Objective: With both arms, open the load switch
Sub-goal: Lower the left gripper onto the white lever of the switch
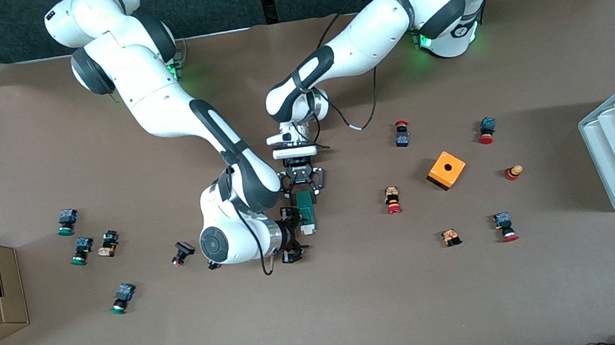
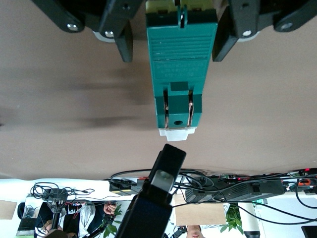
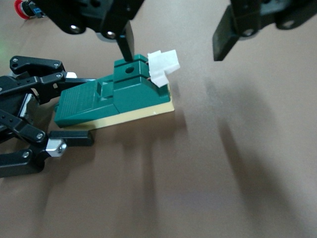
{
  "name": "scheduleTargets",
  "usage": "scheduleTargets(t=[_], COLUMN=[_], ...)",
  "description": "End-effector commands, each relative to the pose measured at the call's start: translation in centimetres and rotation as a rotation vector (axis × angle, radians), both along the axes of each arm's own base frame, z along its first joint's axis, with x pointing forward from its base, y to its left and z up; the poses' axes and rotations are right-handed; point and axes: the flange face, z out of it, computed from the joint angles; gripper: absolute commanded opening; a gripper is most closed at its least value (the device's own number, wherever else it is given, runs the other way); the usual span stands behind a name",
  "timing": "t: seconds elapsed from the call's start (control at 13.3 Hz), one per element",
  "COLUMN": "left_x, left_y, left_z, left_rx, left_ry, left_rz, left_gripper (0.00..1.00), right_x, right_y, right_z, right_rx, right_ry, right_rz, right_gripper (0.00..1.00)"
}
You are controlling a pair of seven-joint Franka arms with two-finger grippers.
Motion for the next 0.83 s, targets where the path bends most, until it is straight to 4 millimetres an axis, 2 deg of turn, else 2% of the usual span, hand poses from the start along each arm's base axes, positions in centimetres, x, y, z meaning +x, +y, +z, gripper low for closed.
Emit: scheduleTargets(t=[0.0,0.75], left_x=[-0.2,-0.2], left_y=[-0.2,-0.2], left_z=[-0.4,-0.5], left_rx=[-0.003,-0.002], left_ry=[-0.025,-0.024], left_rz=[-0.004,-0.005], left_gripper=[0.72,0.72], right_x=[0.4,-0.2], right_y=[0.8,1.0], right_z=[0.0,-1.2], right_rx=[0.029,0.037], right_ry=[0.003,0.048], right_rz=[-0.016,-0.005], right_gripper=[0.63,0.58])
